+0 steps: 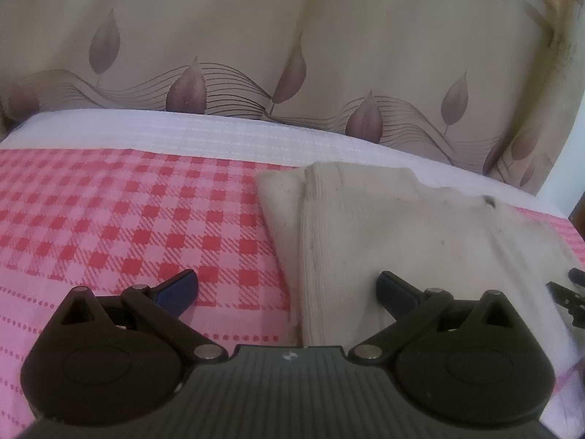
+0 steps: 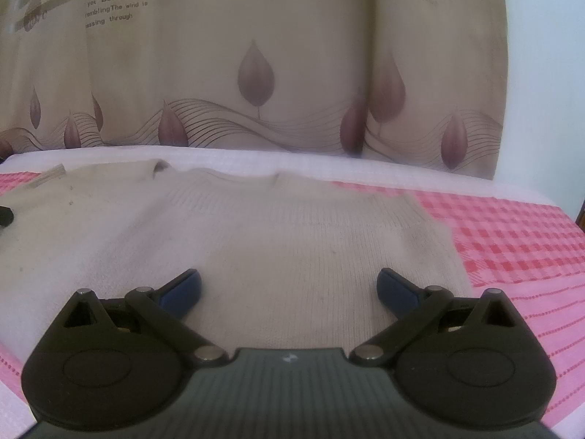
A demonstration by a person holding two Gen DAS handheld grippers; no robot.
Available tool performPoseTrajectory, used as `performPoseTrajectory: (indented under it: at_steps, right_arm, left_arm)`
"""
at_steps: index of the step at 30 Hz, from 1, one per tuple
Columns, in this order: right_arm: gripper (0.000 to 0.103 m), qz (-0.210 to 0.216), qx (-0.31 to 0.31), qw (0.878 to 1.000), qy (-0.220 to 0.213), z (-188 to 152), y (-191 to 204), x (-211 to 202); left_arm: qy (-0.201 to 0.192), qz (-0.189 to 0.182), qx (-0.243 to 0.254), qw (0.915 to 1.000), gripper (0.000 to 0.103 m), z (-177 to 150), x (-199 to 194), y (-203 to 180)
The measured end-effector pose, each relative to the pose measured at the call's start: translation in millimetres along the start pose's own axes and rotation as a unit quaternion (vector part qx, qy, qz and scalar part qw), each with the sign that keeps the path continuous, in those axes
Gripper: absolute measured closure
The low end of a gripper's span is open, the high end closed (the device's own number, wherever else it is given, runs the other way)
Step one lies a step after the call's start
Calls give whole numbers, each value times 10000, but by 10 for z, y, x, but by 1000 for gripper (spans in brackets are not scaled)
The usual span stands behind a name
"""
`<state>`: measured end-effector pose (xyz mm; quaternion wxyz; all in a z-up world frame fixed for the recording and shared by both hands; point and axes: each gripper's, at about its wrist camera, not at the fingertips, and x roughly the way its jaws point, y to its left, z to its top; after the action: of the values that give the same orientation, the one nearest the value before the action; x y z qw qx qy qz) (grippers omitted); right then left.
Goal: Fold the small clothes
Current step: 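Release the sweater and move both grippers back over it, then grasp the folded sweater edge with the left gripper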
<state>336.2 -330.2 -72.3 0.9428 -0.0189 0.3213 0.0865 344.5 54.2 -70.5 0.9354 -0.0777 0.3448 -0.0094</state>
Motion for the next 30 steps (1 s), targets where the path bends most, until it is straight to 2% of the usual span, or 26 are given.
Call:
performPoseTrajectory:
  at_steps: [8,15,20,22,25,28,30]
  right_arm:
    - [0,14,11,10000,-7,-1,1,-5]
    - [0,31,25,10000,-21,0,3,-6]
    - [0,53,45,10000,-51,-4,3,-22]
    - [0,69,51,9999,-67,-5,0,-28]
    - [0,111,57,9999,-86,-4,-5,-30]
    - [0,122,51,9999,-84,-3,0,-33]
    - [0,122,51,9999,-88,-4,2,-34]
  left_arm:
    - [33,-127,302,9995,0,49,108,-47]
    - [42,-849,244,9961,1,60,174,104]
    - [-94,-1246,-76,9921,1,42,171,241]
    - [-103,-1490,-272,9884,2,60,187,312]
    - [38,-2095,-506,9765,6,95,233,406]
    - [153,-2294,-456,9721,7,141,280,383]
    - [274,-2569,-534,9646,7,175,339,380]
